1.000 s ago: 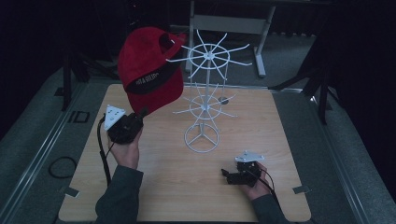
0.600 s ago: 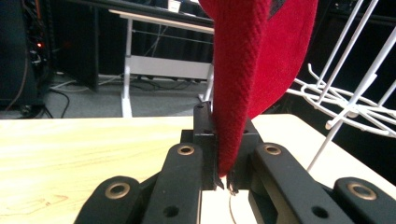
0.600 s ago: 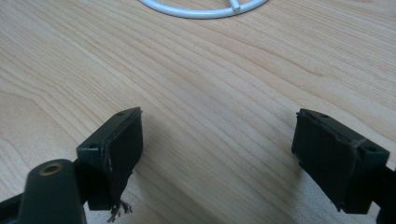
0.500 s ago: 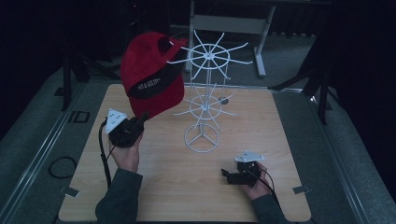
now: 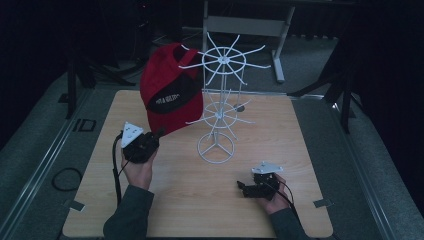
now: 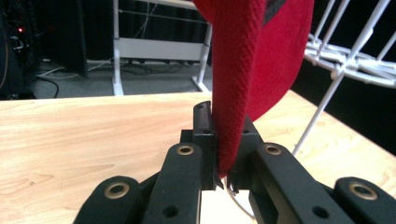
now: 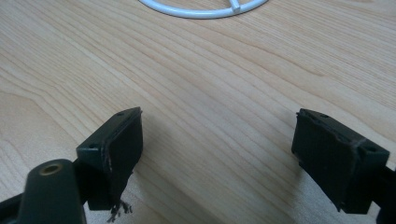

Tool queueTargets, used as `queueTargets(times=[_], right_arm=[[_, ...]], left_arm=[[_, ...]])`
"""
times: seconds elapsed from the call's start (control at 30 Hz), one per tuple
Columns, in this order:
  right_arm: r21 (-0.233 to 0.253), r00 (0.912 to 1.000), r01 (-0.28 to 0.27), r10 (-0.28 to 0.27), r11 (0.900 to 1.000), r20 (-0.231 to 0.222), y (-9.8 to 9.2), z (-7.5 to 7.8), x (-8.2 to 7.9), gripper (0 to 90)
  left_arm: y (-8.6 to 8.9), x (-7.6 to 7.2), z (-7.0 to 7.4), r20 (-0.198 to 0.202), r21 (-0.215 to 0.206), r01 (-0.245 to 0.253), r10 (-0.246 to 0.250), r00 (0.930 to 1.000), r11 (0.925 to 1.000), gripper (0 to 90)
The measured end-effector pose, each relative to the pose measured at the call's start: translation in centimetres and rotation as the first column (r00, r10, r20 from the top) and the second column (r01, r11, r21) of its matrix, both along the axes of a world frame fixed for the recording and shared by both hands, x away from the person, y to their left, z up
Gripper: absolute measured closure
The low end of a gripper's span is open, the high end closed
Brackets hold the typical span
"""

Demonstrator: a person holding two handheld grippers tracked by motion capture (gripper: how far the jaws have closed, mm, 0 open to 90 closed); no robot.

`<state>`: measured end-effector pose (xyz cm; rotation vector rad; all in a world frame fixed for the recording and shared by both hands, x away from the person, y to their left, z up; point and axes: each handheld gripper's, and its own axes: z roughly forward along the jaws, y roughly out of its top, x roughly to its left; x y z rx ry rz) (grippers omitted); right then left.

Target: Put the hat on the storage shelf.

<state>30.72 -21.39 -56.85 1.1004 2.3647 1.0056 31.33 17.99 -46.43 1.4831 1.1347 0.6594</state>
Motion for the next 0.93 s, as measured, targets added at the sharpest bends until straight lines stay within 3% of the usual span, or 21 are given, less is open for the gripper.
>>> queueTargets(times=[0.17, 0.43, 0.6, 0.73, 0.93], right_arm=[[0.001, 1.0000, 0.000, 0.000, 1.000, 0.000, 0.0, 0.0, 0.0, 16.3], [0.000, 1.0000, -0.001, 0.001, 1.000, 0.002, 0.0, 0.0, 0.0, 16.4], [-0.001, 1.0000, 0.001, -0.001, 1.000, -0.001, 0.0, 0.0, 0.0, 16.3], [-0.001, 1.0000, 0.001, -0.001, 1.000, -0.001, 0.0, 0.0, 0.0, 16.3], [0.000, 1.0000, 0.001, -0.001, 1.000, -0.002, 0.0, 0.0, 0.0, 16.3]], left_arm=[[0.3, -0.2, -0.5, -0.010, 0.018, 0.013, -0.012, 0.9999, 0.9998, 83.0], [1.0, -0.6, -0.5, -0.011, 0.020, 0.020, -0.020, 0.9997, 0.9996, 60.1], [1.3, -0.9, -0.8, -0.030, 0.057, 0.017, -0.015, 0.9994, 0.9982, 51.5], [1.6, -1.0, -0.9, -0.053, 0.065, 0.051, -0.048, 0.9974, 0.9965, 46.3], [2.3, -1.5, -1.4, -0.062, 0.037, 0.051, -0.049, 0.9969, 0.9980, 42.7]])
